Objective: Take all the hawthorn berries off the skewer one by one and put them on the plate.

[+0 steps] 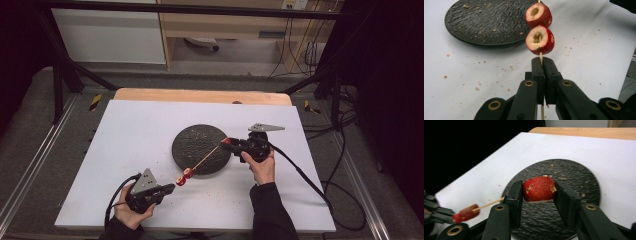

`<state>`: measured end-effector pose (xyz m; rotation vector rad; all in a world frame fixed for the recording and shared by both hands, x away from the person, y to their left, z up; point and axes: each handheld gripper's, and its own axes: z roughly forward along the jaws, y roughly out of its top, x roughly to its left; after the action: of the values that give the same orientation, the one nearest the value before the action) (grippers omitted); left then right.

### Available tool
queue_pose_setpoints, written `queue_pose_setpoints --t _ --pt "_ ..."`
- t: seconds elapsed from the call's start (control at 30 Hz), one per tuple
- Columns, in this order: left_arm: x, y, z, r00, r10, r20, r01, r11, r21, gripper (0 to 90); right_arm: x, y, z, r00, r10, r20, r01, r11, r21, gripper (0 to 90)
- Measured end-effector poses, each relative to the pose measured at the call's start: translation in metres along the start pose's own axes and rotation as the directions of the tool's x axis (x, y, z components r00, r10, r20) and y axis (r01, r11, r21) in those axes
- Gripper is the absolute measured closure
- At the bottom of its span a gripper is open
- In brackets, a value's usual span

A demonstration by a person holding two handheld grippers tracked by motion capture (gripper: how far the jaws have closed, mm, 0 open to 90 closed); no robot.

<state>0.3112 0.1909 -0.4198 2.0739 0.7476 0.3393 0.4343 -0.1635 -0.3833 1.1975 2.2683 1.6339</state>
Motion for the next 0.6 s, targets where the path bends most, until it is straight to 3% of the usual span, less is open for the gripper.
queue_pose_setpoints --t 0.23,0.6 --pt "0.009 -0.001 -0.004 0.9985 -0.041 -0.037 0.041 0.9991 0.004 88.1 -0.006 0.004 0.010 0.9989 -0.002 0.047 0.001 1.000 0.026 60.2" --pt "0.023 -0.003 -0.007 0.9923 -0.093 -0.082 0.093 0.9956 0.004 88.1 -0.003 -0.007 0.061 0.9969 -0.026 0.075 0.016 0.992 0.127 60.1"
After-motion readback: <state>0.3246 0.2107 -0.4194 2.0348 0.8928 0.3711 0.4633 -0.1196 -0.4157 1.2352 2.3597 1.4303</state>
